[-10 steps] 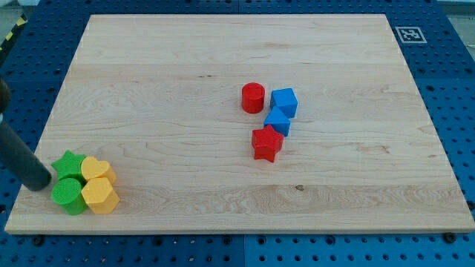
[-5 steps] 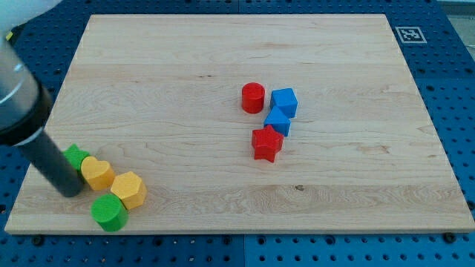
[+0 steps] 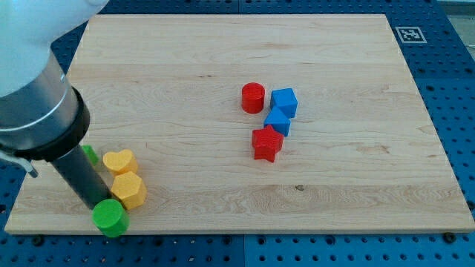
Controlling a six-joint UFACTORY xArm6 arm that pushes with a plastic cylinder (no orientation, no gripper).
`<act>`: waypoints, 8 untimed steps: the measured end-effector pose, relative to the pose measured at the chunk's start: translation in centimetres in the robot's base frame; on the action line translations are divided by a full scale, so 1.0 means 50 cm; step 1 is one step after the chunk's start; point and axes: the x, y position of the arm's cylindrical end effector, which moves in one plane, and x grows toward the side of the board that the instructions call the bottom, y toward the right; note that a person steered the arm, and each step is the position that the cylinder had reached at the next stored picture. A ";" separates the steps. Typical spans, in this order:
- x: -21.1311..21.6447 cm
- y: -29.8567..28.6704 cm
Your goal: Move the green circle towards the bottom center
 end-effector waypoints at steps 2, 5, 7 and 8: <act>-0.066 0.004; -0.103 -0.005; 0.046 -0.075; 0.052 -0.057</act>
